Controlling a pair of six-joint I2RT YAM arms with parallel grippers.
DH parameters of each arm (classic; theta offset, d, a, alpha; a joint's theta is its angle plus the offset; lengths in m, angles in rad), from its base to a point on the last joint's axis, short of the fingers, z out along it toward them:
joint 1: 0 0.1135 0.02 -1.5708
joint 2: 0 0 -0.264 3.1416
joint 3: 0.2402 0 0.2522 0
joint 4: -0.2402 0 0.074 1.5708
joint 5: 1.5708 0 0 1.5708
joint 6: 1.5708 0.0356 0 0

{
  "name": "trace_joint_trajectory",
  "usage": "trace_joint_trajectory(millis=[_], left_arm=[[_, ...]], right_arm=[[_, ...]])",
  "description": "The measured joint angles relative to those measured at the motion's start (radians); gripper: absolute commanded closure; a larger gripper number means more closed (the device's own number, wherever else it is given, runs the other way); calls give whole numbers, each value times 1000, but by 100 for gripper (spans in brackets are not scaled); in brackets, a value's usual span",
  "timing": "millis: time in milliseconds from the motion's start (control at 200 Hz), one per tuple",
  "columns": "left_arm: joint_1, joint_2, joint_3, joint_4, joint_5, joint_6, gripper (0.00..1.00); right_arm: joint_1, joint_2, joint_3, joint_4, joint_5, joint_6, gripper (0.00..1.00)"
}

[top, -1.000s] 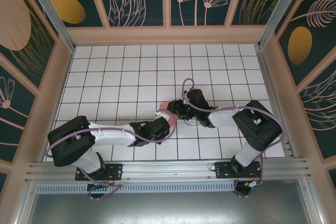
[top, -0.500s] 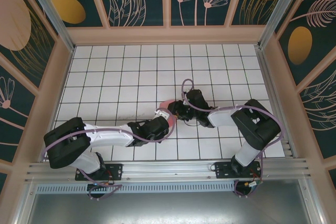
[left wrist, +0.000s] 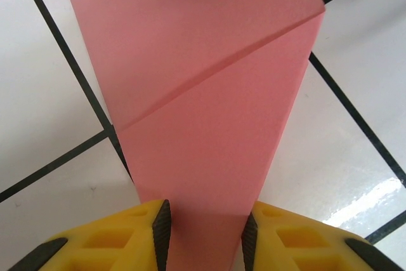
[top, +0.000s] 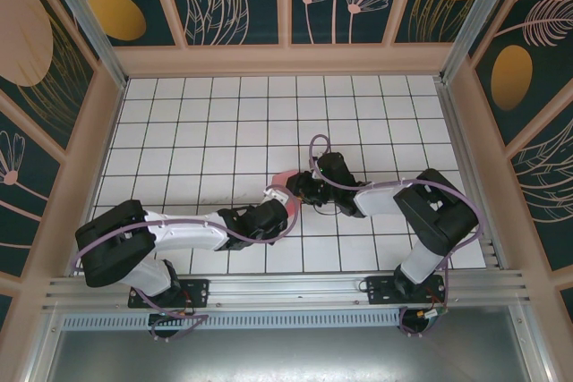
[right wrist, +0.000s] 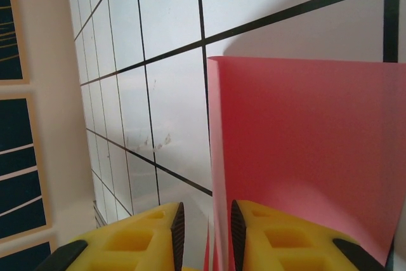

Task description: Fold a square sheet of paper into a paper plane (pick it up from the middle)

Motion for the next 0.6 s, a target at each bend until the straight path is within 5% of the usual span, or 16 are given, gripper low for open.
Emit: trace_joint_trajectory(millis=[225,600], left_arm=[[0,6,-4,0,-1,0,63],[0,8,-10,1,0,-4,84]], right_arm=[[0,0,8,-1,0,0,72],[0,0,9,-12,0,-1,71]])
